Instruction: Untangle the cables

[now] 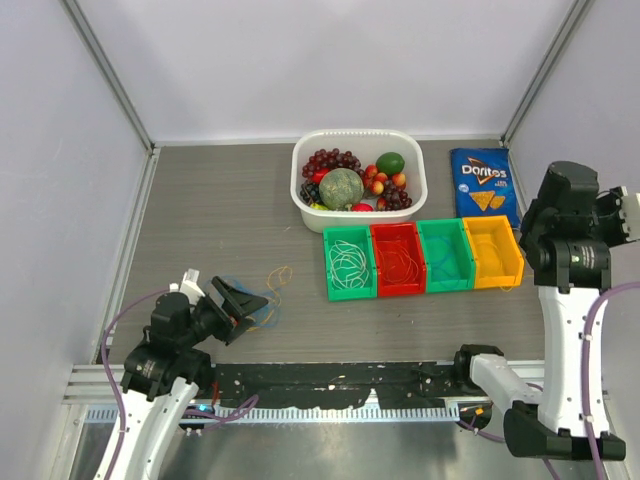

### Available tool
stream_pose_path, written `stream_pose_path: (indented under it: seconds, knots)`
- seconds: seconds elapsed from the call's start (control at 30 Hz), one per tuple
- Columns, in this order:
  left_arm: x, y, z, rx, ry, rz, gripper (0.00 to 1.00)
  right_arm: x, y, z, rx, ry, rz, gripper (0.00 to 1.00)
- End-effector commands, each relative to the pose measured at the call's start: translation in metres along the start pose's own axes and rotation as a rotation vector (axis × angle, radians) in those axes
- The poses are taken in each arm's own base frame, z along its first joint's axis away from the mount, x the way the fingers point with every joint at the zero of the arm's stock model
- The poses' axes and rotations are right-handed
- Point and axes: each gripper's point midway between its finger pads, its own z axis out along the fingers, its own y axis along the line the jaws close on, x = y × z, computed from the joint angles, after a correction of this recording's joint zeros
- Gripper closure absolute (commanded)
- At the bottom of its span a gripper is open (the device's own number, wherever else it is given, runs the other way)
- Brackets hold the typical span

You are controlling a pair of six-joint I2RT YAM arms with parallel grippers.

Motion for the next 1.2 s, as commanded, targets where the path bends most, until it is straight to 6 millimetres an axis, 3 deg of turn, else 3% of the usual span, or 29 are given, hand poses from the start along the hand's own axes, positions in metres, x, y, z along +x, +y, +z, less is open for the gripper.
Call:
stream_pose_path:
  seconds: [0.0, 0.1, 0.23, 0.33, 0.43, 0.57, 0.63, 0.8, 0.93, 1.07, 1.17]
  knots:
    - [0.003, -0.015, -0.011, 0.041, 0.010, 0.023, 0.04, -0.005, -0.016, 0.008, 0.139, -0.098, -0.006, 0.99]
    - [0.004, -0.016, -0.013, 0.045, 0.013, 0.037, 0.04, -0.008, -0.025, 0.009, 0.150, -0.092, -0.004, 0.99]
    - [0.006, -0.015, -0.014, 0.046, 0.029, 0.053, 0.03, -0.032, -0.043, 0.003, 0.152, -0.097, 0.031, 0.99]
    - [0.007, -0.014, -0.011, 0.045, 0.041, 0.055, 0.03, -0.047, -0.040, -0.004, 0.062, -0.043, 0.078, 0.99]
    - [0.008, -0.015, -0.008, 0.058, 0.050, 0.053, 0.03, -0.051, -0.002, -0.014, -0.169, 0.054, 0.101, 0.99]
    - [0.005, -0.019, -0.009, 0.072, 0.030, 0.052, 0.03, -0.032, 0.064, -0.041, -0.536, 0.178, 0.028, 0.99]
    - [0.004, -0.019, -0.010, 0.073, 0.018, 0.048, 0.03, -0.014, 0.099, -0.063, -0.737, 0.247, -0.028, 0.99]
    - [0.001, -0.018, -0.013, 0.058, -0.005, 0.031, 0.03, 0.012, 0.161, -0.090, -1.020, 0.277, -0.056, 0.99]
    - [-0.002, -0.016, -0.017, 0.030, -0.029, 0.026, 0.03, 0.057, 0.206, -0.107, -1.162, 0.392, -0.071, 0.99]
    - [-0.006, -0.016, -0.018, 0.010, -0.048, 0.021, 0.03, 0.078, 0.231, -0.132, -1.310, 0.485, -0.005, 0.99]
    - [-0.008, -0.015, -0.017, -0.001, -0.052, 0.017, 0.03, 0.089, 0.234, -0.149, -1.386, 0.549, 0.060, 0.99]
